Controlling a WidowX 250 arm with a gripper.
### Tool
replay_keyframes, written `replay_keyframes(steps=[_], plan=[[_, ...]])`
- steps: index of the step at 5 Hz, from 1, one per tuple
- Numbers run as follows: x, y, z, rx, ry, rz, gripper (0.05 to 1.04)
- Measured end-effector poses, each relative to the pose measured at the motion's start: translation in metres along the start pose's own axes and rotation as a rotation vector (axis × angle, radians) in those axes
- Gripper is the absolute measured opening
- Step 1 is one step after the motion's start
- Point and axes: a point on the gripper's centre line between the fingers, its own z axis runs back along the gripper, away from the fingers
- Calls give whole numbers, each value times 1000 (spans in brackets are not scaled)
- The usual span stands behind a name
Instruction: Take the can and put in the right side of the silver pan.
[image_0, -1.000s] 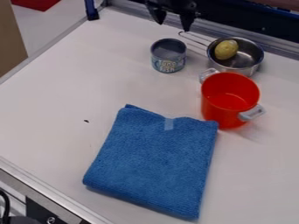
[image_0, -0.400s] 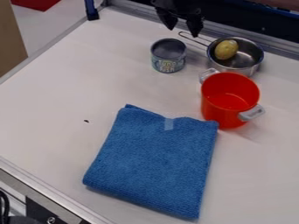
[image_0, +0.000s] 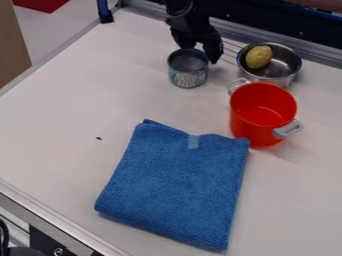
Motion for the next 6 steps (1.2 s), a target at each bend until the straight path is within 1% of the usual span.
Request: replay_keyframes(steps=[1,2,3,4,5,6], plan=[[-11,2,-3,28,3,-21,999],[-25,6,3,51,18,-70,999],[-42,7,13,35,81,-150,999],[-52,9,19,22,135,-227,999],[-66,10,32,40,132,-281,999],[-83,19,44,80,116,-259,999]])
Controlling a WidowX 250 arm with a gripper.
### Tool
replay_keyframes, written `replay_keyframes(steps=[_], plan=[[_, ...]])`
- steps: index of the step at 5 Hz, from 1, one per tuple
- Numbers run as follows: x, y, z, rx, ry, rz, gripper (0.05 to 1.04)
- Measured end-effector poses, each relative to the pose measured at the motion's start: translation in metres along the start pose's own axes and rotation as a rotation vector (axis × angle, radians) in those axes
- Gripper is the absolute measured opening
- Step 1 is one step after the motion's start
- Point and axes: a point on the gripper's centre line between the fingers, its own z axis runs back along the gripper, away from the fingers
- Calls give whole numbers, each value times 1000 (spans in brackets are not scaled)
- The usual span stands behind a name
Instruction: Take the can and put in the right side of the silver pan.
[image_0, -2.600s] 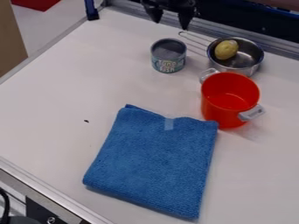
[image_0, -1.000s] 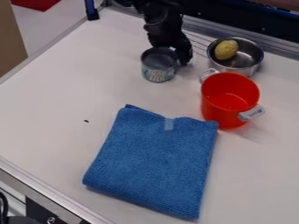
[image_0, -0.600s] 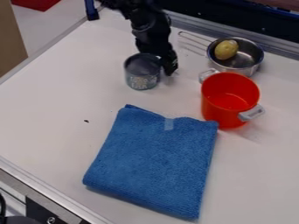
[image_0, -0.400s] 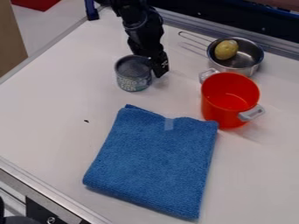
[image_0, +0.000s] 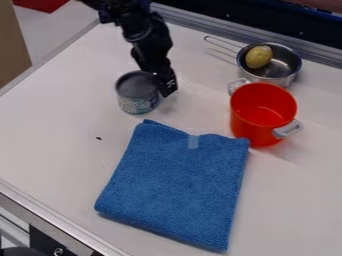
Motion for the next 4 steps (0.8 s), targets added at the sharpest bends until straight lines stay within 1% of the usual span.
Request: replay_keyframes(steps=[1,2,3,4], plan=[[-15,9,4,119,28,127,999],[-25,15,6,167,38,184,999],[-34,21,17,202,40,249,999],[-51,20,23,221,78,303,999]])
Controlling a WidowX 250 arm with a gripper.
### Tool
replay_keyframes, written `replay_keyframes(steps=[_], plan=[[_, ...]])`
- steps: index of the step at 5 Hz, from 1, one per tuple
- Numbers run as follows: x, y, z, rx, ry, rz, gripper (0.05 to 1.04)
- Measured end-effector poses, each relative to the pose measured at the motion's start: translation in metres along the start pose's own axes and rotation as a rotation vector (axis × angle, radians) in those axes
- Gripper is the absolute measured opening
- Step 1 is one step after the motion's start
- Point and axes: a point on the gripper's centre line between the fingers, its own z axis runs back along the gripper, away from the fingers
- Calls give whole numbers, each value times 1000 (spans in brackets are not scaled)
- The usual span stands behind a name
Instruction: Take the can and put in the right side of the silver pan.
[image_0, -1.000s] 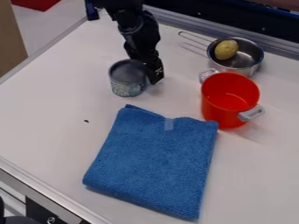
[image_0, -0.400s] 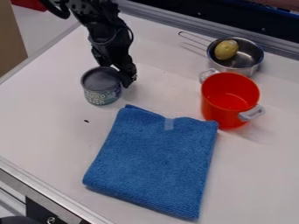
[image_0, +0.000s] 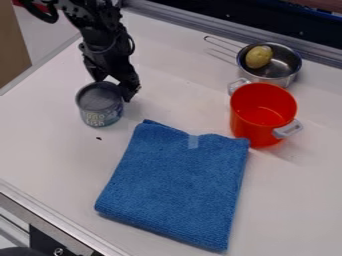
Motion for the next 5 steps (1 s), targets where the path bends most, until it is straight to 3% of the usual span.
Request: replay_keyframes(steps=[2,5], plan=[[-23,10,8,14,74,111,999],[-55,0,19,19,120,198,999]])
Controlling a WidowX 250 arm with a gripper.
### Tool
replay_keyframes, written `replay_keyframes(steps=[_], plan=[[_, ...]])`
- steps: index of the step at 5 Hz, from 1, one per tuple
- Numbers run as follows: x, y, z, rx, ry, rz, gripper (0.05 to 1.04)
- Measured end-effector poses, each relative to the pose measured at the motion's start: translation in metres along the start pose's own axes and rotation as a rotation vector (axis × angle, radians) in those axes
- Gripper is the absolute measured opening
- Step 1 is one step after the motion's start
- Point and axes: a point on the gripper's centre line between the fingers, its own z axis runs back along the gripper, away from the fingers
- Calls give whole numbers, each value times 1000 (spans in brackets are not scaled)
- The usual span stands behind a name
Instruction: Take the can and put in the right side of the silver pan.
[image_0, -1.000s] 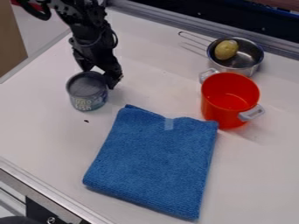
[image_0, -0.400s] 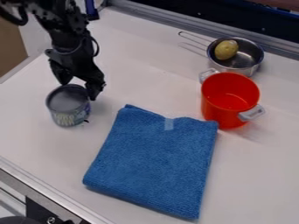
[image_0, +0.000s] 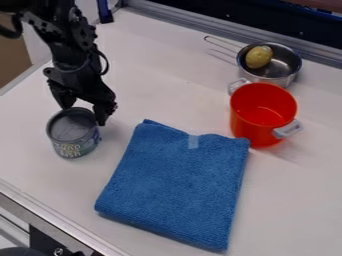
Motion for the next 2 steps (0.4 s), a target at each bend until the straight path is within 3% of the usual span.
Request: replay_keyframes(steps=[2], plan=[[-18,-8,15,-44,20,-1,999]])
